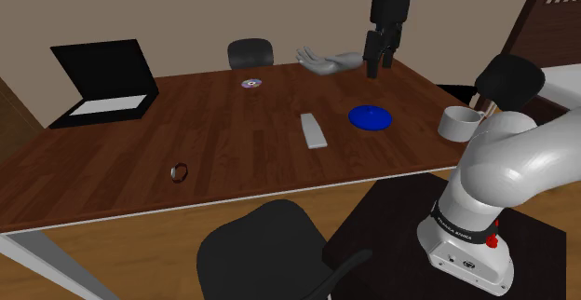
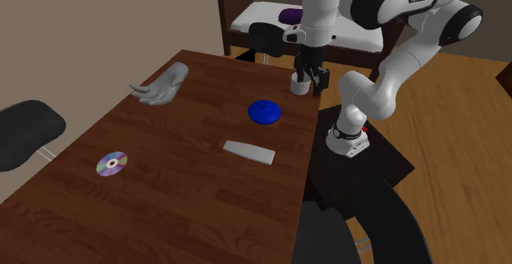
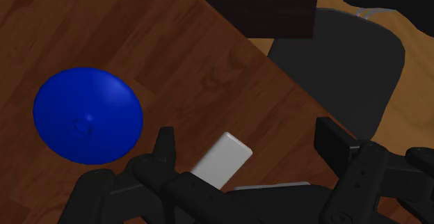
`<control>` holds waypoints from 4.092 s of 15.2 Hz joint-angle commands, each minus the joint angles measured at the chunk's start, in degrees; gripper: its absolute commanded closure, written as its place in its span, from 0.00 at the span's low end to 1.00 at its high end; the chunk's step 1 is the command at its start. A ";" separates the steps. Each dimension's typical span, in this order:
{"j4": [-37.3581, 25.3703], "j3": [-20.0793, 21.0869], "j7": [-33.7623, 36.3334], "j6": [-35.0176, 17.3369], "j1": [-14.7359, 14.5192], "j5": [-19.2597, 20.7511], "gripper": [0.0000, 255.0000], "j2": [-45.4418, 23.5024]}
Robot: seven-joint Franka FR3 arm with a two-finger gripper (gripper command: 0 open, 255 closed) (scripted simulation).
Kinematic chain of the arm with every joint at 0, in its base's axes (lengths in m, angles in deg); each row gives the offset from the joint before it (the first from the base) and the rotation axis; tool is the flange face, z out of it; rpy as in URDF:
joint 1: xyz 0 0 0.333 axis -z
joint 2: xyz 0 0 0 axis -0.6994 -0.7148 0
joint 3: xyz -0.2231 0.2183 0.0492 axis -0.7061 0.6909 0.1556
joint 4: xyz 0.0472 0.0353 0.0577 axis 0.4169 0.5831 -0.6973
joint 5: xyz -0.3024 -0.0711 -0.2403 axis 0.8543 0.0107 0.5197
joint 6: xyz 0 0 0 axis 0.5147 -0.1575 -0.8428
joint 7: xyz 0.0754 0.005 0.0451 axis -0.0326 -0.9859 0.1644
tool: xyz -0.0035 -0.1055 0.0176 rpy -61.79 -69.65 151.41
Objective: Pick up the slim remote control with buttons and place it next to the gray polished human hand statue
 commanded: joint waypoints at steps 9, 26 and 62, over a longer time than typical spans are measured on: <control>4.56 4.98 13.66 -16.25 3.04 -2.55 0.00 -10.82; -2.90 9.96 41.89 -43.27 9.44 0.70 0.00 -44.27; -4.08 9.89 41.73 -40.61 9.41 0.50 1.00 -42.78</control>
